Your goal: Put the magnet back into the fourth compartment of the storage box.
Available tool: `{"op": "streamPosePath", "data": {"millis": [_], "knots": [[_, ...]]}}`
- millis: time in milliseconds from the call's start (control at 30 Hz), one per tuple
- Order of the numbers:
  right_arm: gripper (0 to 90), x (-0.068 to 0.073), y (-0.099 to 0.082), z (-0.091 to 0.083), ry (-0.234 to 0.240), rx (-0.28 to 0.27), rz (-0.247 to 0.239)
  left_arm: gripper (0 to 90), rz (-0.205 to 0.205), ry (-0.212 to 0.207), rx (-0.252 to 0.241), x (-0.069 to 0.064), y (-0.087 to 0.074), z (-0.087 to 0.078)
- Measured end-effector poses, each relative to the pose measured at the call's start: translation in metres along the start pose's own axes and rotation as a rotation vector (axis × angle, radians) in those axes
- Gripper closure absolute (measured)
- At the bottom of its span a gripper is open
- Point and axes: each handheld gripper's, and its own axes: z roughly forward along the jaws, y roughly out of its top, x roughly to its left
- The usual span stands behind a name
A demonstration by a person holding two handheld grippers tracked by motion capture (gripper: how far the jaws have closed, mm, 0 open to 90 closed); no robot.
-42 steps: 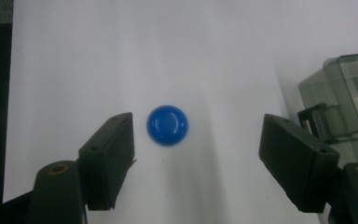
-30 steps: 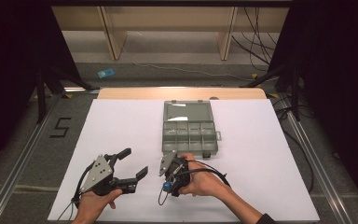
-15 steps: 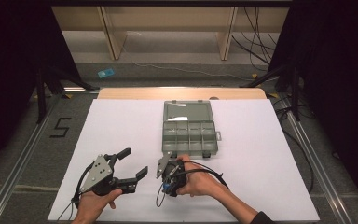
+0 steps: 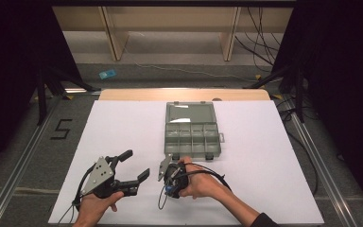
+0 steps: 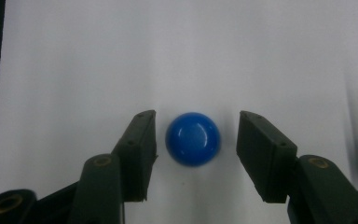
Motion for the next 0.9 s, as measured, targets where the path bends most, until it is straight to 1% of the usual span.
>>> {"op": "streamPosePath", "data": {"millis": [67,100,133,167,200,233,367,400,433,467,567,600,633,667,700,733,833,900], "knots": [[50.9,0.0001,-0.0001,0.0005,0.0,0.003,0.005,16.3,0.005,0.001,0.003,0.0005,0.0002,-0.0004],[51.4,-0.0003,-0.0001,0.0008,0.01,0.004,0.009,16.3,0.006,0.001,0.003,0.0006,0.0002,-0.0004],[51.9,-0.0006,0.0,0.0011,0.0,0.003,0.001,16.3,0.004,0.0,0.002,0.0005,0.0002,-0.0004],[52.4,-0.001,-0.0001,0.0014,0.003,0.003,0.0,16.3,0.003,0.0,0.001,0.0004,0.0002,-0.0004],[53.1,-0.0011,-0.0001,0.0018,0.007,0.005,0.005,16.3,0.005,0.0,0.002,0.0005,0.0002,-0.0005],[53.6,-0.0002,-0.0003,0.0022,0.01,0.008,0.019,16.3,0.004,0.001,0.002,0.0005,0.0002,-0.0005],[54.5,-0.0012,-0.0003,0.0024,0.015,0.006,0.022,16.3,0.005,0.001,0.002,0.0005,0.0002,-0.0004],[54.5,-0.0023,-0.0001,0.0023,0.014,0.005,0.009,16.3,0.007,0.001,0.003,0.0005,0.0002,-0.0004],[54.6,-0.0024,-0.0003,0.0025,0.02,0.005,0.019,16.3,0.005,0.0,0.003,0.0003,0.0002,-0.0005],[55.1,-0.0031,-0.0003,0.0025,0.018,0.005,0.012,16.3,0.005,0.0,0.002,0.0004,0.0002,-0.0005],[57.9,-0.0031,-0.0001,0.0025,0.027,0.007,0.015,16.3,0.006,0.001,0.003,0.0005,0.0002,-0.0004],[58.8,-0.0021,-0.0002,0.0026,0.039,0.009,0.036,16.3,0.005,0.001,0.003,0.0005,0.0002,-0.0003],[59.5,-0.0021,-0.0002,0.0026,0.04,0.01,0.038,16.3,0.006,0.0,0.003,0.0004,0.0002,-0.0002],[60.1,-0.0029,0.0,0.0026,0.039,0.009,0.028,16.3,0.005,0.0,0.003,0.0002,0.0002,-0.0002],[60.5,-0.0032,0.0001,0.0027,0.037,0.008,0.025,16.3,0.002,-0.007,-0.009,0.0002,-0.0002,0.0008],[61.1,-0.0031,0.0002,0.0026,0.039,0.009,0.03,16.3,0.003,0.0,0.003,-0.0001,0.0001,-0.0001],[61.9,-0.0034,0.0005,0.0024,0.046,0.013,0.022,16.2,0.005,0.0,0.004,0.0002,-0.0001,0.0001],[62.0,-0.0031,0.0011,0.0026,0.043,0.013,0.016,16.3,0.005,0.0,0.004,0.0001,-0.0001,0.0001]]}}
